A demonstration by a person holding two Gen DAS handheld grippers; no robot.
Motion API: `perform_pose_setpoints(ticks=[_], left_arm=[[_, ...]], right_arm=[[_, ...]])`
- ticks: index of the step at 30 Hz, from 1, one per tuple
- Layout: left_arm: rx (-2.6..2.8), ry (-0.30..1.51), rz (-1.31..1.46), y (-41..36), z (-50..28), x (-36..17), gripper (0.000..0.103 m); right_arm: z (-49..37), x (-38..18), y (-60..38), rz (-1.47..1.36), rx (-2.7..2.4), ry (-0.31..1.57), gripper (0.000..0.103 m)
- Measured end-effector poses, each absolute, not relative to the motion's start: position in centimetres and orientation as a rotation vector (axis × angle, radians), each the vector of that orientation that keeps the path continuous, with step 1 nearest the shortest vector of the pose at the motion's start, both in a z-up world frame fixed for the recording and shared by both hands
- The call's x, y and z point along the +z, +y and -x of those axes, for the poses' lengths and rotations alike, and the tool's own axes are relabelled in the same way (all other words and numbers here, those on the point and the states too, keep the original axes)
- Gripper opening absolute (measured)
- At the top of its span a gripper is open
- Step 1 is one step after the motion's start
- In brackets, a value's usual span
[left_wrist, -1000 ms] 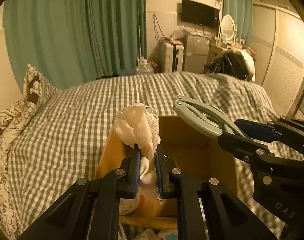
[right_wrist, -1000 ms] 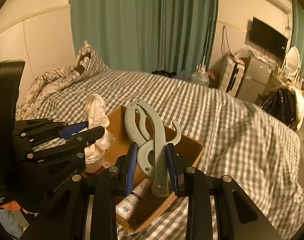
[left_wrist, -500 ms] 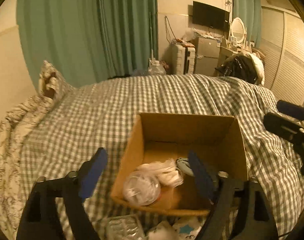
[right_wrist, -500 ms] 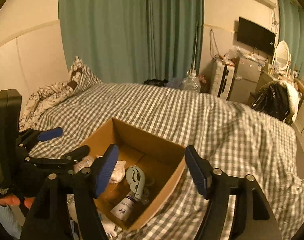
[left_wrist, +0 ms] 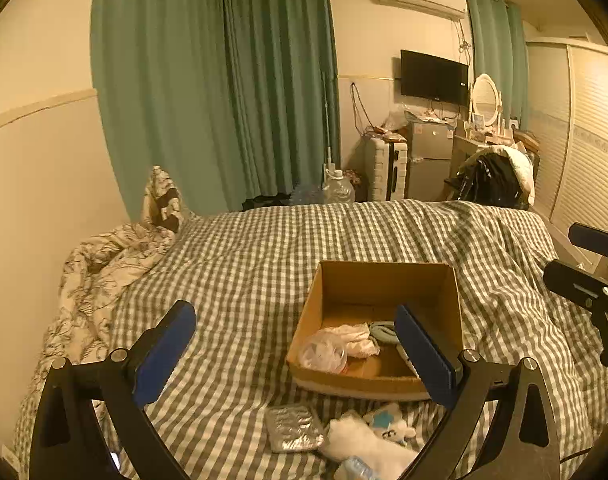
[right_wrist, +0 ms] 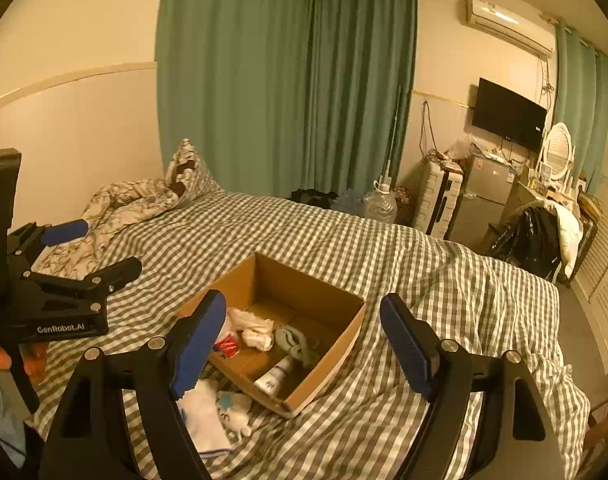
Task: Organize objects
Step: 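Move both tools back toward the remaining items on the bed, then grasp the white sock with the left gripper while the right grasps the tissue pack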
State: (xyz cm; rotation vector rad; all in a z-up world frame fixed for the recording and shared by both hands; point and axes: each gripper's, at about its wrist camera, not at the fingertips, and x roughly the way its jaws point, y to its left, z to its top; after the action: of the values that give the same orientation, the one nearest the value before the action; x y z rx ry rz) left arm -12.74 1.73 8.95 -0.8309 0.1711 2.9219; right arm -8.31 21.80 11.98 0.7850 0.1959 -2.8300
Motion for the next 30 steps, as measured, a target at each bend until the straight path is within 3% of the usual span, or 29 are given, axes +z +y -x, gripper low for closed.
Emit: perform_pose_setpoints(ticks=[7, 17, 27, 29, 30], left_arm=[[2.928, 0.135, 0.878, 0.3, 9.9, 6.9, 0.102], [2.936, 0.033, 1.092, -2.7, 8.4, -1.0, 0.102], [2.894, 0.106, 1.288, -3.2, 7.5, -7.1, 0.102], [2.89, 0.115, 1.311, -3.4, 7.4, -7.7, 0.102], [2.887, 0.11, 1.318, -3.5, 7.4, -7.9, 0.102]], right_arm=[[5.9, 9.9, 20.0, -0.819, -2.788, 0.231, 0.08], [6.2, 0.3, 17.4, -1.03, -2.641, 0.231, 0.082], [6.4, -8.8, 13.0, -1.28, -2.387, 0.256, 0.082], [6.5, -9.9, 12.4, -1.31, -2.359, 0.269, 0.077], [6.5, -10.2, 12.2, -1.319, -2.347, 0.275, 0.068]])
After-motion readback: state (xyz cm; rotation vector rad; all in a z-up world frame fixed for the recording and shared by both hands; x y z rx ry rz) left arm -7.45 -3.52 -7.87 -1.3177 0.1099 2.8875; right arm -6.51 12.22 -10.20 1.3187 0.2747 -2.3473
